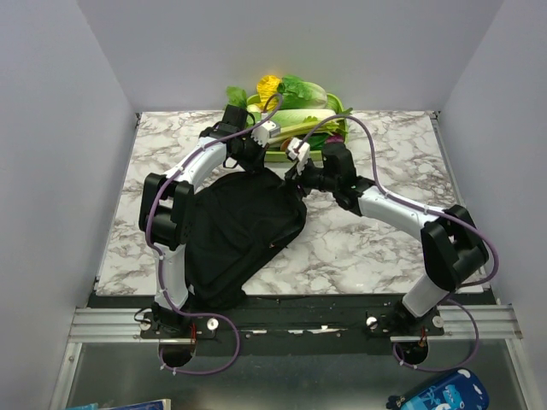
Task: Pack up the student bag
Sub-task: Zip the student bag at the center of the board.
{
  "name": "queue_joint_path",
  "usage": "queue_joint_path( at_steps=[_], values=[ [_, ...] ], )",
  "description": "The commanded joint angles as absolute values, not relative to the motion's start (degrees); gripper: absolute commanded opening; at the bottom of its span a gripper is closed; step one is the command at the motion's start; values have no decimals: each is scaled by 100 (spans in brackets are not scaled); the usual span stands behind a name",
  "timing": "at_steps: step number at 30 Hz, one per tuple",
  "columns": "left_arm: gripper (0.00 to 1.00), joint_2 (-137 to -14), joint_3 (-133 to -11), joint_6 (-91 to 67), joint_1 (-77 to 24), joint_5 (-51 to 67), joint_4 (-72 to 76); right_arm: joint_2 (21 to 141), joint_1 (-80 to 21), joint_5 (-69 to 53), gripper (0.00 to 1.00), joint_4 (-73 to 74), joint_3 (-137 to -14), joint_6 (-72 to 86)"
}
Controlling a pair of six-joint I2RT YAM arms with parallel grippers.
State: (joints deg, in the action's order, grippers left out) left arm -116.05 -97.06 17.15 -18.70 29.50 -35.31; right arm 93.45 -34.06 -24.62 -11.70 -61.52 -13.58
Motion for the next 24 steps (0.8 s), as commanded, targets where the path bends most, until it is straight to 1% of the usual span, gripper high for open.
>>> queue_joint_path(
  at_steps=[1,7,10,15,18,19,22,24],
  values=[
    [2,-11610,-9800,1679,-1837,3243,-3683,9632,-3384,-3286,63,-529,-6371,-2644],
    [2,-11593,-9817,1705,-1846,3252,-3709,9948,-3331,-3638,75,-264,-6749,-3023],
    [2,-11566,-9800,1731,-1846,3261,-3718,10072,-3270,-3796,77,-124,-6943,-3120],
    [3,-11540,-9730,1775,-1846,3305,-3727,10239,-3155,-4060,77,-18,-7206,-3304],
    [3,-11540,-9729,1793,-1846,3305,-3744,10466,-3120,-4341,76,604,-7635,-3585],
    [3,-11549,-9729,1802,-1846,3305,-3744,10572,-3103,-4490,75,1059,-7777,-3795],
    [3,-11523,-9729,1819,-1846,3296,-3744,10889,-3085,-4570,72,1711,-8286,-4138],
    [3,-11540,-9747,1837,-1846,3287,-3753,10986,-3094,-4623,71,1906,-8454,-4253]
  ],
)
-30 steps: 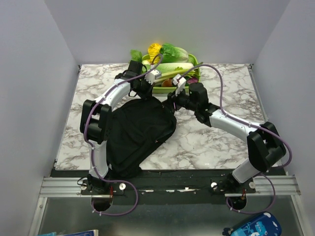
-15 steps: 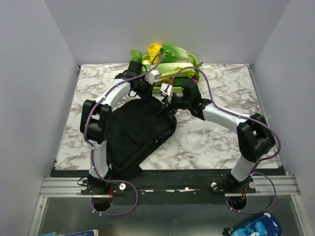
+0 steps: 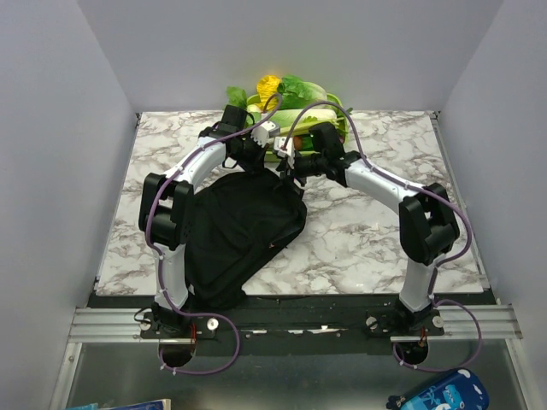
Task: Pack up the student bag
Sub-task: Zip the student bag at the center of the board.
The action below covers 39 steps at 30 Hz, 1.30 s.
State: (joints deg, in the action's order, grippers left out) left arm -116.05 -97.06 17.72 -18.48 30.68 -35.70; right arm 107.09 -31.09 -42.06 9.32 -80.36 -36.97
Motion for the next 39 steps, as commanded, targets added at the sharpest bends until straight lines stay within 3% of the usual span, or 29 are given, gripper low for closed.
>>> queue_joint_path(
  at_steps=[1,12,18,29,33,36,37,39],
  values=[
    [3,-11531,-9738,1854,-1846,3278,-3762,11039,-3094,-4727,70,1968,-8507,-4315],
    [3,-11575,-9782,1828,-1846,3296,-3762,11355,-3094,-4878,57,2505,-8780,-4579],
    [4,-11593,-9826,1793,-1854,3296,-3770,11470,-3111,-4992,56,2364,-8868,-4526],
    [4,-11681,-9879,1837,-1960,3296,-3911,11330,-3322,-4834,43,1794,-8754,-4368],
    [4,-11698,-9879,1837,-1960,3296,-3937,11407,-3357,-4790,30,1732,-8902,-4193],
    [4,-11654,-9870,1863,-1960,3305,-3946,11496,-3357,-4790,15,1810,-8991,-4070],
    [4,-11654,-9844,1863,-1960,3287,-3946,11496,-3357,-4790,6,1819,-8991,-4026],
    [4,-11619,-9835,1872,-1960,3287,-3929,11487,-3357,-4676,1,1819,-8965,-3947]
  ],
)
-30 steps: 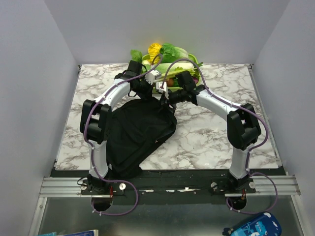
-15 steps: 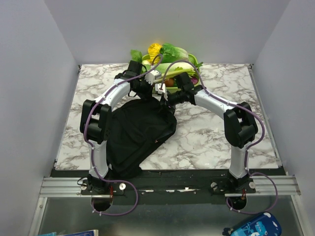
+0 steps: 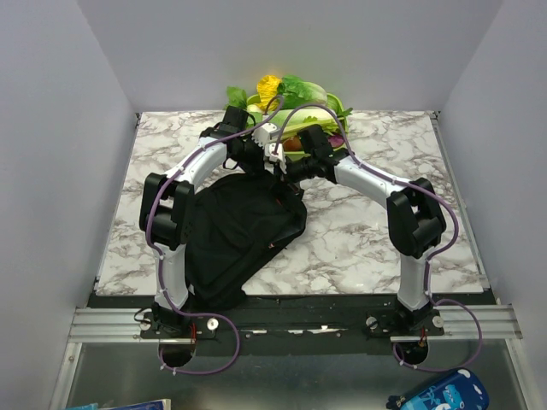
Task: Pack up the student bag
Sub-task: Zip the student bag at the center of the board.
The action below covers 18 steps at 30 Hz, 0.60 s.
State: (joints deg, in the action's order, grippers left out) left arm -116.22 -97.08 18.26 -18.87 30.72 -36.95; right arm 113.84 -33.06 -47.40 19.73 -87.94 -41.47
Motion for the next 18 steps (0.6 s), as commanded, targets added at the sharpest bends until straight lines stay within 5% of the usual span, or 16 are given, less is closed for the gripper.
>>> queue_joint_path(
  at_steps=[1,18],
  values=[
    [4,-11619,-9818,1872,-1960,3270,-3937,11426,-3357,-4632,1,1828,-8947,-3920],
    [0,-11619,-9589,1846,-1802,2813,-3542,9713,-3146,-2901,1,-208,-6681,-2453]
  ],
)
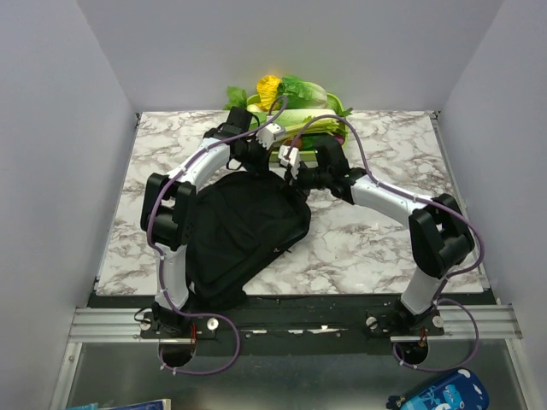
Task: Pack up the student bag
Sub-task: Zip the student bag at the center of the board.
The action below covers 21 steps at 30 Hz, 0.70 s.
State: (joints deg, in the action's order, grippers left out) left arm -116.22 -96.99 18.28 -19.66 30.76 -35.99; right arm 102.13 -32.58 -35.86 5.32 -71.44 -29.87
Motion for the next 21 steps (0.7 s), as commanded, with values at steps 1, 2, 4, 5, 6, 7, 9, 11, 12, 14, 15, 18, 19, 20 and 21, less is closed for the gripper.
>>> queue_joint_path(
  at_steps=[1,2,4,5,6,7,9,11,12,14,15,18,19,20,21],
  values=[
    [0,-11619,-9580,1854,-1784,2795,-3542,9642,-3129,-2839,1,-307,-6480,-2365],
    [0,-11619,-9563,1863,-1767,2804,-3542,9598,-3120,-2804,1,-421,-6417,-2312],
    [0,-11610,-9528,1898,-1732,2865,-3551,9536,-3085,-2874,1,-440,-6337,-2259],
    [0,-11602,-9501,1925,-1731,2891,-3568,9527,-3076,-2874,1,-448,-6285,-2241],
    [0,-11584,-9501,1925,-1731,2926,-3603,9536,-3050,-2918,1,-440,-6267,-2241],
    [0,-11584,-9492,1934,-1731,2979,-3630,9545,-3032,-2953,1,-448,-6267,-2206],
    [0,-11566,-9492,1960,-1731,3102,-3708,9554,-2980,-3076,1,-448,-6275,-2180],
    [0,-11566,-9492,2004,-1731,3172,-3753,9597,-2883,-3242,1,-474,-6310,-2101],
    [0,-11566,-9492,2021,-1740,3182,-3779,9632,-2857,-3295,1,-492,-6380,-2083],
    [0,-11575,-9501,2056,-1749,3190,-3832,9703,-2778,-3383,1,-553,-6468,-2013],
    [0,-11584,-9501,2074,-1749,3225,-3884,9773,-2769,-3436,1,-562,-6530,-2004],
    [0,-11566,-9510,2101,-1767,3269,-3920,9870,-2725,-3472,1,-755,-6706,-1890],
    [0,-11566,-9527,2109,-1767,3296,-3929,9879,-2707,-3489,1,-808,-6776,-1820],
    [0,-11566,-9527,2109,-1775,3305,-3937,9888,-2698,-3602,1,-878,-6802,-1758],
    [0,-11558,-9519,2118,-1784,3313,-3955,9896,-2690,-3647,1,-914,-6829,-1723]
  ],
)
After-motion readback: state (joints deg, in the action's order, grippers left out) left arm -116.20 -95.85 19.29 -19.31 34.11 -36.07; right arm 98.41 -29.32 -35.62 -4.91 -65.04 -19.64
